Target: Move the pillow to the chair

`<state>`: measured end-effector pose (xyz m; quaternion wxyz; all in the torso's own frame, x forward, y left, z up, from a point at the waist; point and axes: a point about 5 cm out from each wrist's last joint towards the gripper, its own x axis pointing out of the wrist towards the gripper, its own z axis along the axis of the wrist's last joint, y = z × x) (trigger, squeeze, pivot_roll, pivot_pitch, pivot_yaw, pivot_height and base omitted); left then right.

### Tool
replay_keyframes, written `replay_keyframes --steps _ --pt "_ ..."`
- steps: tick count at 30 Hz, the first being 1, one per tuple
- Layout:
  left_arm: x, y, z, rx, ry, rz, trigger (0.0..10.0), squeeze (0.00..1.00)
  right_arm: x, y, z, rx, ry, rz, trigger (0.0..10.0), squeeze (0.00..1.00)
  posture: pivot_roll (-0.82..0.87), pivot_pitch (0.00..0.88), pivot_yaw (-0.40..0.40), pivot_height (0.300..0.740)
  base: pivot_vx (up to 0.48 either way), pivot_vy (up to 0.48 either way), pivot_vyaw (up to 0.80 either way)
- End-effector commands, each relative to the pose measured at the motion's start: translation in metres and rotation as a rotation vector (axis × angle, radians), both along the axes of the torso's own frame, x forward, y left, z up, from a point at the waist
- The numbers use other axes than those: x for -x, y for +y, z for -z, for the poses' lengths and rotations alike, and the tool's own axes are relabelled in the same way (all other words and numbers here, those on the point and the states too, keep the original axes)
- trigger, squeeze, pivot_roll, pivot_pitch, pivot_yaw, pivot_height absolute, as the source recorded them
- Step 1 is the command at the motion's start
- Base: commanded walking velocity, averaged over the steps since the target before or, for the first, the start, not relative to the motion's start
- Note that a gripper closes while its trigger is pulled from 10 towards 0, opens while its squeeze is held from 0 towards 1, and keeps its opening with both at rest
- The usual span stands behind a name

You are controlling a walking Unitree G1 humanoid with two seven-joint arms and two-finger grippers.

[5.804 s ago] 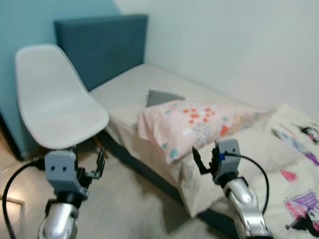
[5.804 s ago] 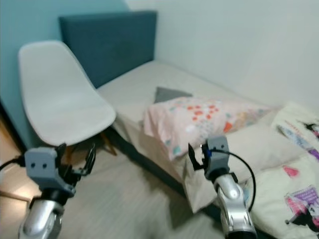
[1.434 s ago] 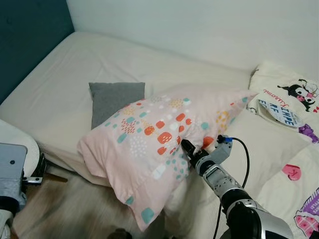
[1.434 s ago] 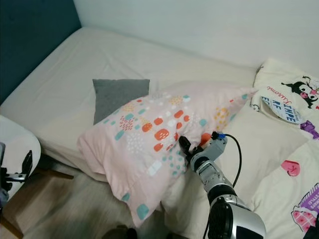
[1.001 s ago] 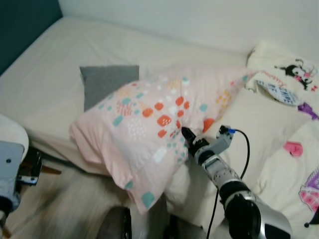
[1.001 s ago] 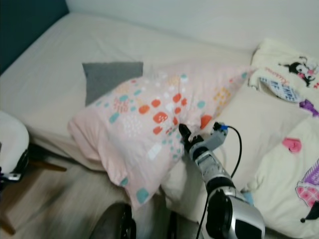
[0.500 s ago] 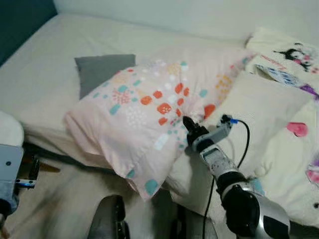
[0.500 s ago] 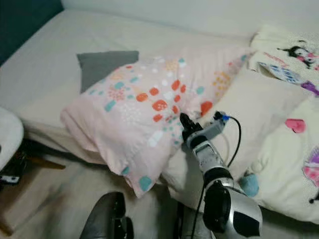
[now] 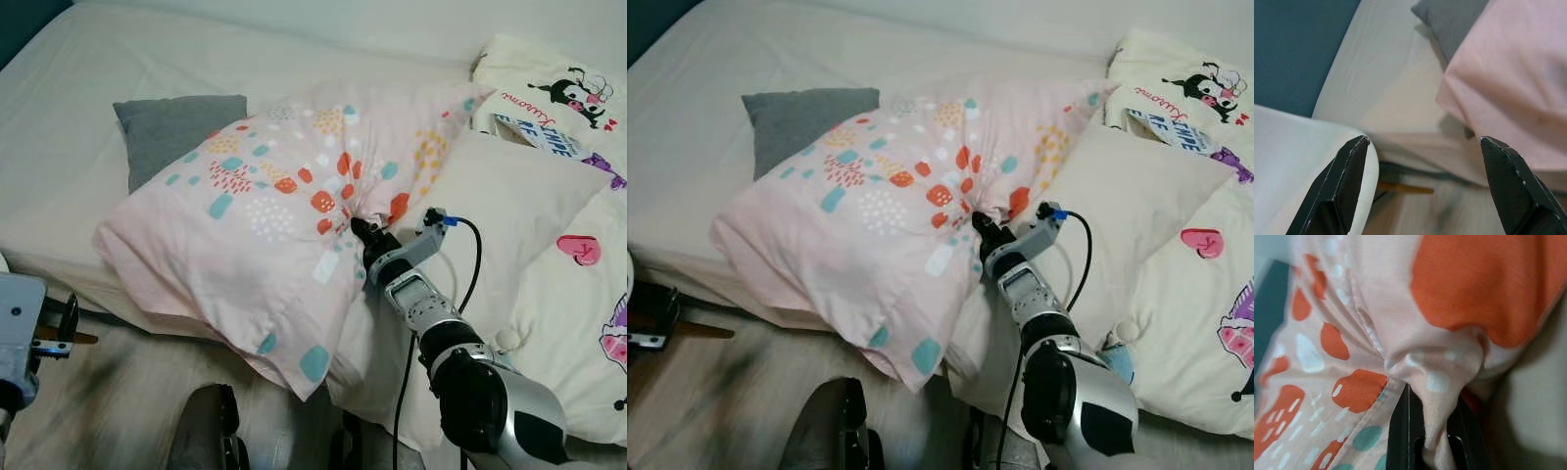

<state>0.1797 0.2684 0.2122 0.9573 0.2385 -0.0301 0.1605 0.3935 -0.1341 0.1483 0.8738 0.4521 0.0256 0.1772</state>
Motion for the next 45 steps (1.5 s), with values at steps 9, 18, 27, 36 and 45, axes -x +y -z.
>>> replay_keyframes --steps 9,18,27,36,45 --pt "-0.031 -0.021 0.004 0.223 -0.072 0.014 10.0 0.00 -0.010 -0.006 -0.068 0.009 -0.321 -0.100 0.0 0.00 0.07 0.110 -0.084 0.645 0.000 0.000 0.00" --pt "-0.065 -0.051 0.008 0.331 -0.130 0.087 10.0 0.00 -0.003 -0.010 -0.100 0.201 -0.485 -0.107 0.0 0.00 0.03 0.000 -0.093 0.680 0.000 0.000 0.00" --pt "-0.083 -0.057 0.004 0.364 -0.187 0.087 10.0 0.00 0.012 0.008 -0.122 0.339 -0.597 -0.139 0.0 0.00 0.02 0.000 -0.119 0.710 0.000 0.000 0.00" --pt "-0.086 -0.064 0.017 0.388 -0.181 0.081 10.0 0.00 0.041 0.026 -0.081 0.445 -0.535 -0.245 0.0 0.00 0.01 0.000 -0.120 0.740 0.000 0.000 0.00" --pt "-0.087 -0.070 0.020 0.399 -0.191 0.086 10.0 0.00 0.042 0.035 -0.095 0.472 -0.621 -0.228 0.0 0.00 0.02 0.000 -0.124 0.740 0.000 0.000 0.17"
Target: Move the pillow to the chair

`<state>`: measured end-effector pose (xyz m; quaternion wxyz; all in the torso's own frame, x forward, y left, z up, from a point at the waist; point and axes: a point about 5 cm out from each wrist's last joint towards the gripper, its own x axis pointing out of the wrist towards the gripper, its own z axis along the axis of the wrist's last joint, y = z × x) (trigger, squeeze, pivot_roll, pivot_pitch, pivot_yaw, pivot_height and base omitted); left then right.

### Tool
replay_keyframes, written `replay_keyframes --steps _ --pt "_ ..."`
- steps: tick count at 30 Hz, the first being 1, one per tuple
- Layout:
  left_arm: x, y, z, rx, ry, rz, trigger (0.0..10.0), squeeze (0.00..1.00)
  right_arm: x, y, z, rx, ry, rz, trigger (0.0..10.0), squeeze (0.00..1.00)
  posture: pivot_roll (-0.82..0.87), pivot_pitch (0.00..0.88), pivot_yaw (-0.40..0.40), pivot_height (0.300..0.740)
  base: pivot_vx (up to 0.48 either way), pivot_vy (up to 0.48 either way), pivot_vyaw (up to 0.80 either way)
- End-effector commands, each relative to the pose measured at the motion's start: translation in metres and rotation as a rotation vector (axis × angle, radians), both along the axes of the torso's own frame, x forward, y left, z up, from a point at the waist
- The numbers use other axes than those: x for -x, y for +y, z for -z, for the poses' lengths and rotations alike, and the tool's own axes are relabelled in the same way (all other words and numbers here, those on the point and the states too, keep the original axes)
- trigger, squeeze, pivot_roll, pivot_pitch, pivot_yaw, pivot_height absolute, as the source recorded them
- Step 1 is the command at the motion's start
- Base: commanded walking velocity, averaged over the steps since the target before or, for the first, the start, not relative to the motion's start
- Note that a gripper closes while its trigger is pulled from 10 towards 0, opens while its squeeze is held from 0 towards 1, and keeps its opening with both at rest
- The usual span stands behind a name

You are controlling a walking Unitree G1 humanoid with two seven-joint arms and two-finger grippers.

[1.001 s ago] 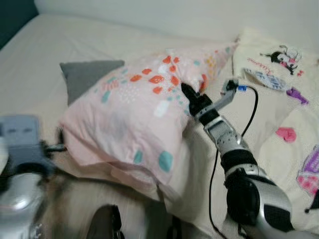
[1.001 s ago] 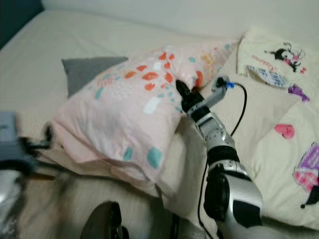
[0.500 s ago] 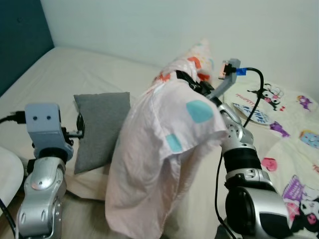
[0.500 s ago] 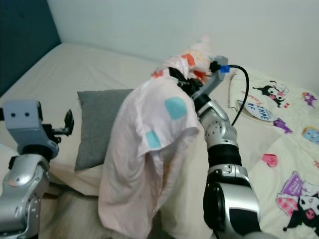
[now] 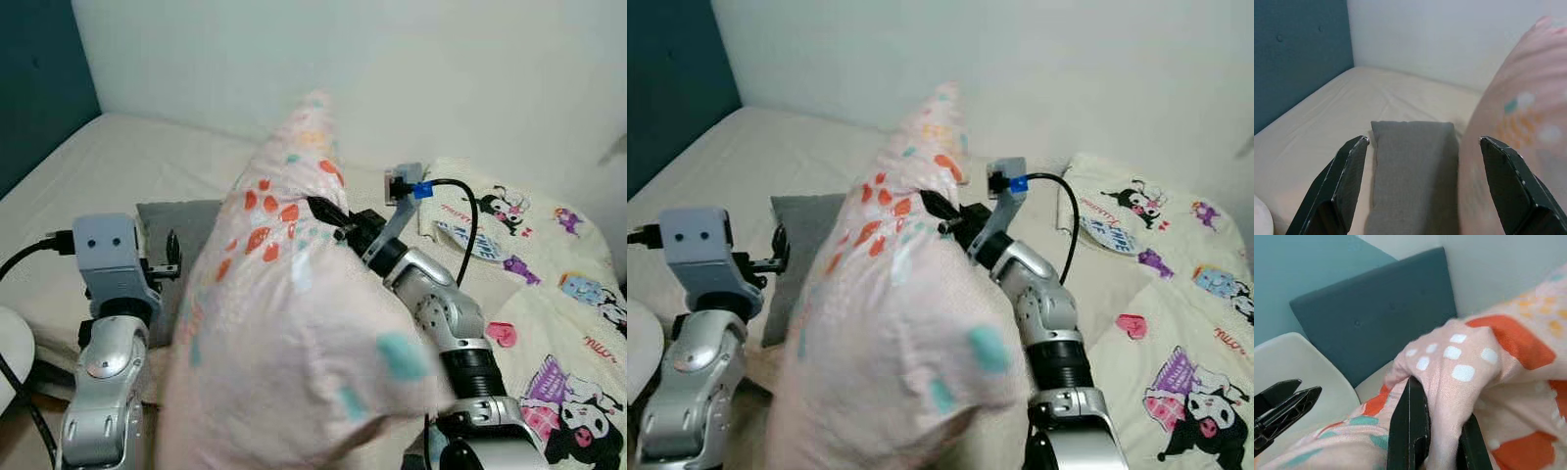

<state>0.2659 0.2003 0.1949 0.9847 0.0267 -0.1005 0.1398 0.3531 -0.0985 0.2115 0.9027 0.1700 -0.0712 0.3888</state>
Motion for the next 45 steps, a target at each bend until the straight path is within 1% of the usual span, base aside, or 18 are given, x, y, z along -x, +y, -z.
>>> replay_keyframes --steps 1,4,5,8,13,19,22,23,24,26,27,28,29,30,32,35,39,45 --pt "-0.001 -0.002 0.002 0.001 -0.002 -0.013 10.0 0.00 0.002 0.000 -0.033 -0.042 -0.154 0.019 0.0 0.00 0.02 0.000 -0.124 0.740 0.000 0.000 0.73" --pt "-0.006 0.004 -0.004 -0.021 -0.028 -0.037 10.0 0.00 0.008 0.014 -0.031 -0.046 -0.162 -0.021 0.0 0.01 0.04 0.000 -0.130 0.740 0.000 0.000 0.79" --pt "-0.006 0.004 -0.004 -0.021 -0.028 -0.037 10.0 0.00 0.008 0.014 -0.031 -0.046 -0.162 -0.021 0.0 0.01 0.04 0.000 -0.130 0.740 0.000 0.000 0.78" --pt "-0.011 0.006 -0.008 -0.036 -0.060 -0.043 10.0 0.00 0.013 0.027 -0.031 -0.052 -0.169 -0.075 0.0 0.04 0.04 0.000 -0.137 0.740 0.000 0.000 0.79" --pt "-0.013 0.004 -0.009 -0.058 -0.069 -0.046 10.0 0.00 0.016 0.033 -0.026 -0.046 -0.172 -0.110 0.0 0.06 0.05 0.000 -0.142 0.740 0.000 0.000 0.79" --pt "-0.011 -0.005 0.000 -0.021 -0.051 -0.012 10.0 0.00 0.017 0.036 -0.013 -0.001 -0.150 -0.107 0.0 0.04 0.05 0.000 -0.139 0.740 0.000 0.000 0.78" --pt "-0.008 -0.011 0.004 -0.013 -0.039 0.013 10.0 0.00 0.016 0.035 -0.002 0.029 -0.126 -0.074 0.0 0.02 0.04 0.000 -0.135 0.740 0.000 0.000 0.79" --pt "-0.005 -0.018 0.007 0.000 -0.028 0.044 10.0 0.00 0.017 0.033 0.007 0.045 -0.099 -0.050 0.0 0.00 0.05 0.000 -0.134 0.740 0.000 0.000 0.79" --pt "-0.005 -0.018 0.007 0.000 -0.028 0.044 10.0 0.00 0.017 0.033 0.007 0.045 -0.099 -0.050 0.0 0.00 0.05 0.000 -0.134 0.740 0.000 0.000 0.79" --pt "0.006 -0.038 0.016 0.023 0.006 0.132 10.0 0.00 0.024 0.029 0.028 0.074 -0.040 -0.011 0.0 0.00 0.05 0.000 -0.132 0.740 0.000 0.000 0.79" --pt "0.015 -0.050 0.021 0.022 0.025 0.187 10.0 0.00 0.031 0.026 0.039 0.084 -0.006 0.021 0.0 0.00 0.05 0.000 -0.131 0.740 0.000 0.000 0.78" --pt "0.016 -0.051 0.022 0.019 0.027 0.194 10.0 0.00 0.032 0.025 0.040 0.084 -0.002 0.027 0.0 0.00 0.05 0.000 -0.131 0.740 0.000 0.000 0.78" --pt "0.023 -0.051 0.026 0.032 0.046 0.204 10.0 0.00 0.033 0.015 0.041 0.095 0.000 0.082 0.0 0.00 0.05 0.000 -0.130 0.740 0.000 0.000 0.79" --pt "0.023 -0.051 0.026 0.032 0.046 0.204 10.0 0.00 0.033 0.015 0.041 0.095 0.000 0.082 0.0 0.00 0.05 0.000 -0.130 0.740 0.000 0.000 0.79" --pt "0.030 -0.050 0.031 0.025 0.067 0.216 10.0 0.00 0.034 0.005 0.044 0.124 0.003 0.134 0.0 0.00 0.05 0.000 -0.128 0.740 0.000 0.000 0.79" --pt "0.037 -0.052 0.038 0.002 0.088 0.229 10.0 0.00 0.041 -0.005 0.054 0.172 0.018 0.171 0.0 0.00 0.05 0.000 -0.131 0.740 0.000 0.000 0.79" --pt "0.038 -0.052 0.038 -0.008 0.080 0.214 10.0 0.00 0.049 -0.008 0.058 0.215 -0.005 0.181 0.0 0.00 0.04 0.000 -0.128 0.740 0.000 0.000 0.79" --pt "0.038 -0.054 0.037 -0.036 0.076 0.204 10.0 0.00 0.050 -0.003 0.056 0.196 -0.017 0.157 0.0 0.00 0.05 0.000 -0.132 0.740 0.000 0.000 0.79"
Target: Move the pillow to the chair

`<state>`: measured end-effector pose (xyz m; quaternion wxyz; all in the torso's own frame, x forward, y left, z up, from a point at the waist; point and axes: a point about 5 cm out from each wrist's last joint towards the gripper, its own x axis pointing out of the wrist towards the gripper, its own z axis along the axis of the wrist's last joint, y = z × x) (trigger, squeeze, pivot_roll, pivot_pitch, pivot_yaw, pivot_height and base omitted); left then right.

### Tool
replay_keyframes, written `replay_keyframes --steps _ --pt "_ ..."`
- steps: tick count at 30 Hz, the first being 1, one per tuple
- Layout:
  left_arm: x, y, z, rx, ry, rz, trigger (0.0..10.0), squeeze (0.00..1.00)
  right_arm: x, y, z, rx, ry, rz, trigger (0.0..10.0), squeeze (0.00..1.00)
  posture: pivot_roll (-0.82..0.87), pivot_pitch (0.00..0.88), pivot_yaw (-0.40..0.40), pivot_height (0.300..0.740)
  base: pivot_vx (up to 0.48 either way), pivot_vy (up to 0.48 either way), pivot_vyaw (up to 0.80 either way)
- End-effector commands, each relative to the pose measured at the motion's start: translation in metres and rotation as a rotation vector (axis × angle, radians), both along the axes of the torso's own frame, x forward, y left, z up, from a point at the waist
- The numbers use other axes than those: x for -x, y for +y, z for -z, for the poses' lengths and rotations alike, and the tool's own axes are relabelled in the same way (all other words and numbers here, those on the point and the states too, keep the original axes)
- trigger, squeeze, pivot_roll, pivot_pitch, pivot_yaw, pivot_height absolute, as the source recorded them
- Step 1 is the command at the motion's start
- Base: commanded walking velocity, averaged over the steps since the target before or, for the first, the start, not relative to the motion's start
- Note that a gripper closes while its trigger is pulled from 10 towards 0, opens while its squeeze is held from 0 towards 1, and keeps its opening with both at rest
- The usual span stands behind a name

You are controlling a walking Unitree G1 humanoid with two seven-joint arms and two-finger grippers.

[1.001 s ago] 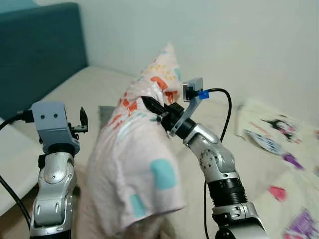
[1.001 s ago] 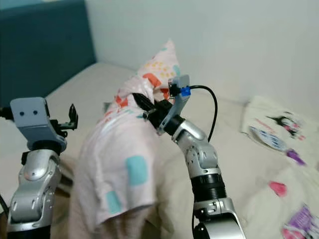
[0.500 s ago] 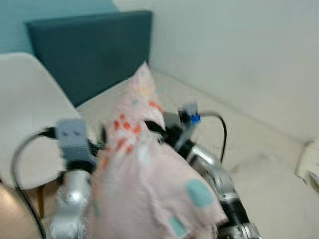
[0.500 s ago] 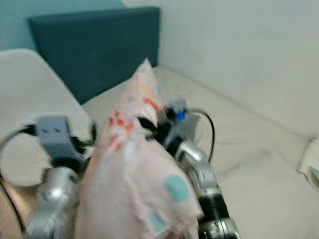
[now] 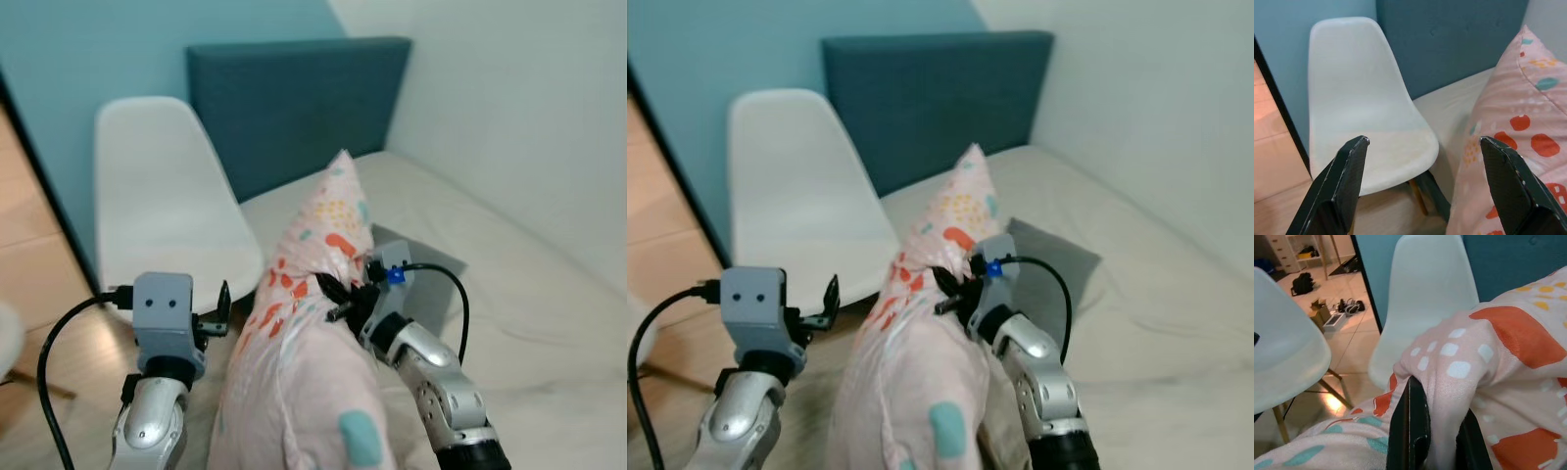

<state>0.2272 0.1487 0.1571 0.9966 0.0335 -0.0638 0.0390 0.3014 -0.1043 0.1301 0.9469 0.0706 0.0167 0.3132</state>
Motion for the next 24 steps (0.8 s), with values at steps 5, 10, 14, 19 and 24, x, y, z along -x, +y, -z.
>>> replay_keyframes --steps 5,10,14,19,24 --pt "-0.001 -0.002 -0.001 -0.010 -0.013 -0.001 10.0 0.00 -0.001 0.008 -0.029 -0.051 -0.148 -0.031 0.0 0.00 0.05 0.000 -0.134 0.740 0.000 0.000 0.79" --pt "-0.001 -0.002 -0.002 0.015 -0.016 -0.006 10.0 0.00 0.002 0.014 -0.033 -0.049 -0.168 -0.066 2.9 0.00 0.05 0.000 -0.135 0.740 0.000 0.000 0.79" --pt "0.000 -0.002 -0.001 0.027 -0.014 -0.017 10.0 0.00 0.008 0.018 -0.035 -0.038 -0.195 -0.121 10.0 0.00 0.04 0.000 -0.134 0.740 0.120 0.000 0.59" --pt "0.000 -0.002 -0.002 0.032 -0.016 -0.016 10.0 0.00 0.010 0.020 -0.036 -0.021 -0.210 -0.139 10.0 0.00 0.04 0.000 -0.137 0.740 0.480 0.000 0.00" --pt "-0.001 -0.002 -0.002 0.039 -0.015 -0.015 10.0 0.00 0.010 0.020 -0.035 -0.007 -0.209 -0.138 10.0 0.00 0.04 0.000 -0.139 0.740 0.480 0.000 0.00"
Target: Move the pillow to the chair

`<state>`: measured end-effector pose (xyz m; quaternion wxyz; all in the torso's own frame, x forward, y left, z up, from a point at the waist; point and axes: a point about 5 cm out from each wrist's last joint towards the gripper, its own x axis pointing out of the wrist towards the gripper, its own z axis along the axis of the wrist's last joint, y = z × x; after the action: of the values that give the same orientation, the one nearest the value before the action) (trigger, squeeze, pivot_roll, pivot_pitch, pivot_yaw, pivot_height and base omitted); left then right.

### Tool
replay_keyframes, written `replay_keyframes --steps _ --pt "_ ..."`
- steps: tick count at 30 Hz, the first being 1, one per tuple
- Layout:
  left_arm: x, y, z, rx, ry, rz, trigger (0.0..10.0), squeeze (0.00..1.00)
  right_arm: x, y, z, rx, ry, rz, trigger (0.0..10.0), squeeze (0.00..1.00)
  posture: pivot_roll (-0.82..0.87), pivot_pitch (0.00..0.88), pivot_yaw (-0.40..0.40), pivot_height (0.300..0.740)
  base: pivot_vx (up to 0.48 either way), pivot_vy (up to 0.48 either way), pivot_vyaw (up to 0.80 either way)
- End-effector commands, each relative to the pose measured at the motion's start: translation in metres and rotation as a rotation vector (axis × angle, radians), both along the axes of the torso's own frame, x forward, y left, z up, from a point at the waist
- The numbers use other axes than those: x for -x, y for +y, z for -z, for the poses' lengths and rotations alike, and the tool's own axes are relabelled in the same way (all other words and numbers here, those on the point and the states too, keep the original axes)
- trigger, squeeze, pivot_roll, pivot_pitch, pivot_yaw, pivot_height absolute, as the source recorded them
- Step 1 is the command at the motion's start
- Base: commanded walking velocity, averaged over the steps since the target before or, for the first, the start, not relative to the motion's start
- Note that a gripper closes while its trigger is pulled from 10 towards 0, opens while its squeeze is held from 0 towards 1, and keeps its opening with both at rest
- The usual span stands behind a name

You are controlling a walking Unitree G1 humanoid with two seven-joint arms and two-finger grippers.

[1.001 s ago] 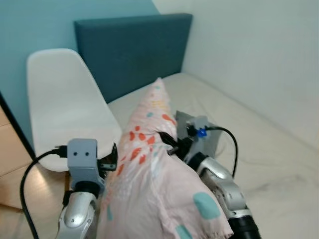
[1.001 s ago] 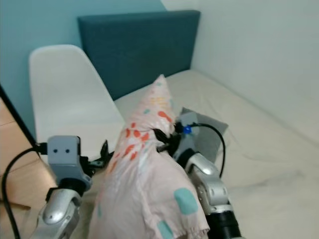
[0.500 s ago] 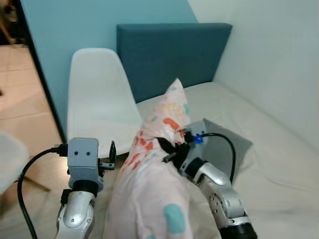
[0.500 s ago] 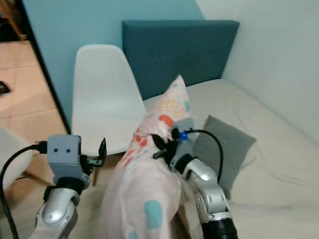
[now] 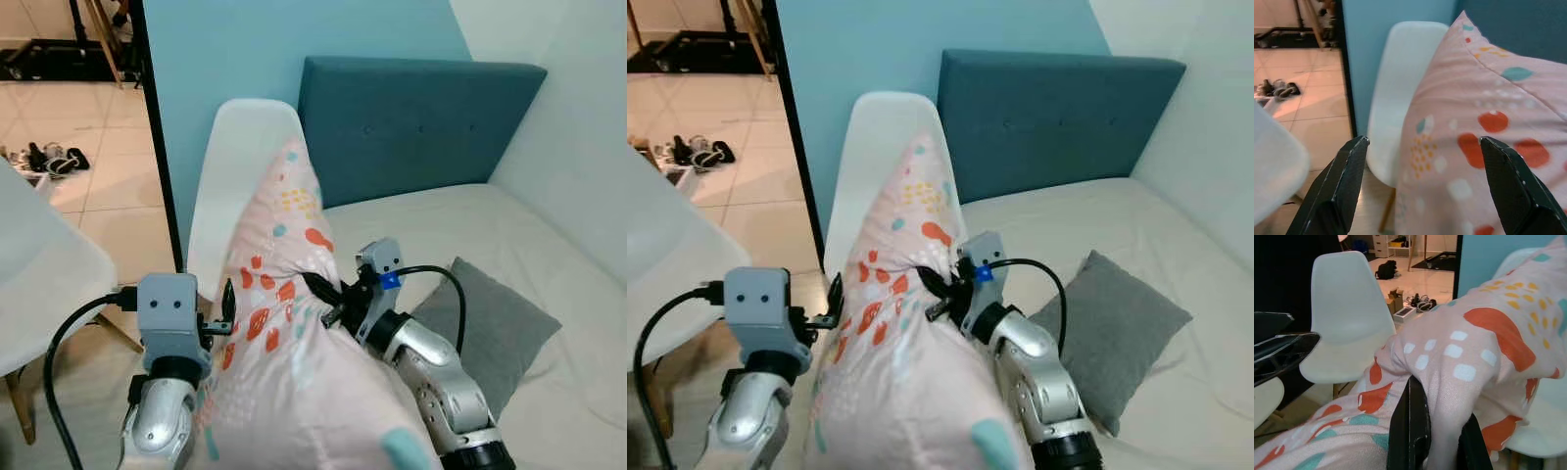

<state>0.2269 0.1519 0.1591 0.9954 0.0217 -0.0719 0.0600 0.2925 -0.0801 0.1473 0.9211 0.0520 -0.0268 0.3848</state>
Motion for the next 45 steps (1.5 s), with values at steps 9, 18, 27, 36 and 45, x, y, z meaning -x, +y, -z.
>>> replay_keyframes --steps 9,18,27,36,45 --pt "-0.002 -0.005 0.000 0.019 0.002 0.022 10.0 0.00 0.000 -0.005 -0.019 -0.015 -0.105 0.006 10.0 0.00 0.04 0.000 -0.142 0.740 0.480 0.000 0.00" --pt "-0.002 -0.004 -0.002 0.018 -0.001 0.016 10.0 0.00 0.005 0.001 -0.019 0.051 -0.155 -0.051 10.0 0.00 0.04 0.000 -0.142 0.740 0.480 0.000 0.48" --pt "-0.003 -0.004 -0.003 0.016 -0.002 0.012 10.0 0.00 0.006 0.003 -0.021 0.054 -0.165 -0.085 10.0 0.00 0.04 0.000 -0.143 0.740 0.480 0.000 0.76" --pt "-0.003 -0.003 -0.003 0.015 -0.003 0.008 10.0 0.00 0.006 0.004 -0.021 0.046 -0.160 -0.097 10.0 0.00 0.04 0.000 -0.143 0.740 0.479 0.000 0.76" --pt "-0.005 -0.009 -0.004 -0.044 0.014 0.046 10.0 0.00 -0.004 -0.003 -0.019 0.004 -0.071 -0.038 10.0 0.00 0.03 0.000 -0.143 0.740 0.051 -0.090 0.22"
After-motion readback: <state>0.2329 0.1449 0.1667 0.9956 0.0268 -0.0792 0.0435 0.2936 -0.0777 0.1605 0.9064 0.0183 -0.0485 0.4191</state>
